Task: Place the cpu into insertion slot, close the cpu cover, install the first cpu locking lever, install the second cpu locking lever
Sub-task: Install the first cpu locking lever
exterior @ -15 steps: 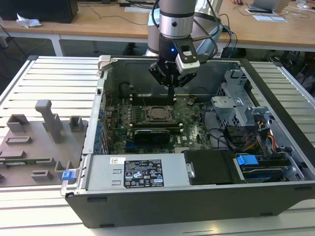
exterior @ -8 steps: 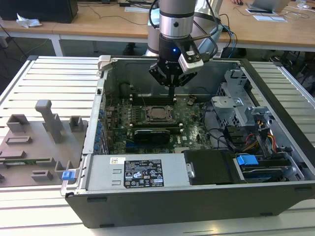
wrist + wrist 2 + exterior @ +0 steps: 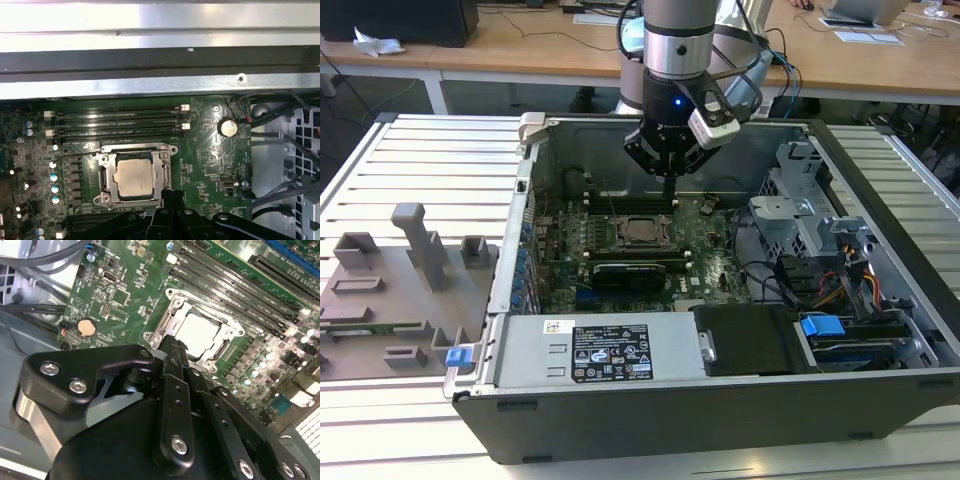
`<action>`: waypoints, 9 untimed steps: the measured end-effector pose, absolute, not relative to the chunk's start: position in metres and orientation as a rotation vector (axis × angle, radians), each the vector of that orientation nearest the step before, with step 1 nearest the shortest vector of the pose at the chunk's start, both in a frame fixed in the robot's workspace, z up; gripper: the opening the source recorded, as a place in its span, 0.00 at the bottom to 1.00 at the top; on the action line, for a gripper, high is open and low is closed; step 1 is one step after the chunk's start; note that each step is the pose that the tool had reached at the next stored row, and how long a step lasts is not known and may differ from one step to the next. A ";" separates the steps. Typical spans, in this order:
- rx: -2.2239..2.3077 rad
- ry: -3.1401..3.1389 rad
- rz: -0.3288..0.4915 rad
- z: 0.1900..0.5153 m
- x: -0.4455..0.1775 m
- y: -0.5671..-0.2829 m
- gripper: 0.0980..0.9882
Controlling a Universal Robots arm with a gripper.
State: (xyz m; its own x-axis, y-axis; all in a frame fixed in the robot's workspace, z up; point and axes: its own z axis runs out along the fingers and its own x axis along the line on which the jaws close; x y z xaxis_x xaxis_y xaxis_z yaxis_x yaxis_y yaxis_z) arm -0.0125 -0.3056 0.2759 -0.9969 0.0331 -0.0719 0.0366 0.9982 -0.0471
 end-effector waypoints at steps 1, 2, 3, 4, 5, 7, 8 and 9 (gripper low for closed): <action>0.005 3.069 -0.073 0.276 -0.012 -0.306 0.01; -0.038 3.068 -0.071 0.276 -0.012 -0.306 0.01; -0.055 3.067 -0.070 0.276 -0.012 -0.306 0.01; -0.074 3.067 -0.070 0.276 -0.012 -0.306 0.01; -0.107 3.065 -0.069 0.276 -0.012 -0.306 0.01; -0.147 3.063 -0.067 0.276 -0.012 -0.306 0.01; -0.147 3.063 -0.067 0.276 -0.013 -0.306 0.01; -0.148 3.070 -0.066 0.276 -0.012 -0.306 0.01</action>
